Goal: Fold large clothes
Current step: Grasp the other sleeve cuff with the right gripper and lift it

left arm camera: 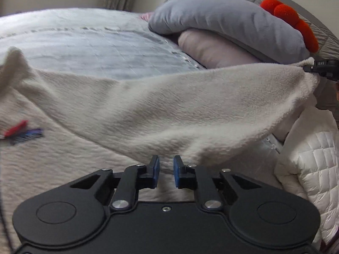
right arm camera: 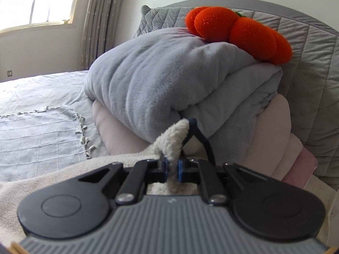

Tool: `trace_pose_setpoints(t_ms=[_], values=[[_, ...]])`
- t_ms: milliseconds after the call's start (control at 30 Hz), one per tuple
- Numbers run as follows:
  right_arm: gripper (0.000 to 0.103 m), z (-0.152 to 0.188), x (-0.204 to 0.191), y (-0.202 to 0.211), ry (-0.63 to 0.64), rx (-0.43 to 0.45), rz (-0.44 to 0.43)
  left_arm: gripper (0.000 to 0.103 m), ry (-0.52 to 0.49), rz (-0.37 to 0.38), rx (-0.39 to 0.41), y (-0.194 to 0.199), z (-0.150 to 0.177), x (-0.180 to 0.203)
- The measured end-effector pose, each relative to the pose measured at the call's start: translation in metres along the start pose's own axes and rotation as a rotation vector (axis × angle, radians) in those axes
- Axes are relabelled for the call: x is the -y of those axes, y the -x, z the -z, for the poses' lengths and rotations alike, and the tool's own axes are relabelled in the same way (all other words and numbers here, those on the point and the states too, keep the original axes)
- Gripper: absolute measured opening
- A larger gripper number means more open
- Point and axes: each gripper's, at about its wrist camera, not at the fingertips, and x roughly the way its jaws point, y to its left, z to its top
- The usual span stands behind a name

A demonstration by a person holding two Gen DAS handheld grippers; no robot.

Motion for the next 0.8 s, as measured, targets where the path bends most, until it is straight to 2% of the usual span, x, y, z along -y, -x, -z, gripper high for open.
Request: trace_pose_setpoints(t_ms=[67, 167, 200, 233, 300, 367, 433, 467, 533, 633, 800], values=[[0.008, -0.002, 0.000, 0.004, 0.006, 0.006, -0.008, 0.003, 0.004, -0.026, -0.005, -0.029, 0.004, 0.016], [0.008, -0.008, 0.002, 0.014, -0.002, 0.019, -0.039, 0.003, -0.036, -0.042, 0.049, -0.048, 0.003, 0.032], [0.008, -0.010, 0.000, 0.020, -0.005, 0.024, -0.052, 0.004, -0.023, -0.042, 0.052, -0.046, 0.001, 0.032], [0.008, -0.013, -0.002, 0.024, -0.008, 0.029, -0.065, 0.010, -0.015, -0.042, 0.056, -0.042, 0.000, 0.032], [0.008, -0.021, -0.004, 0.037, -0.012, 0.039, -0.102, 0.012, -0.023, -0.023, 0.080, -0.024, 0.003, 0.033], [0.008, -0.028, -0.007, 0.054, -0.004, 0.056, -0.142, 0.021, -0.036, -0.029, 0.087, -0.005, 0.007, 0.034], [0.008, -0.036, -0.012, 0.074, 0.008, 0.078, -0.188, 0.042, -0.060, -0.052, 0.086, 0.016, 0.009, 0.036], [0.008, -0.042, -0.015, 0.084, 0.014, 0.082, -0.211, 0.047, -0.074, -0.061, 0.095, 0.029, 0.010, 0.034], [0.008, -0.053, -0.024, 0.104, 0.026, 0.083, -0.258, 0.066, -0.097, -0.073, 0.116, 0.057, 0.011, 0.026], [0.008, -0.073, -0.041, 0.132, 0.031, 0.073, -0.341, 0.078, -0.109, -0.105, 0.131, 0.093, 0.012, 0.008], [0.008, -0.097, -0.088, 0.170, 0.023, 0.042, -0.503, 0.092, -0.101, -0.186, 0.153, 0.152, 0.021, -0.035]])
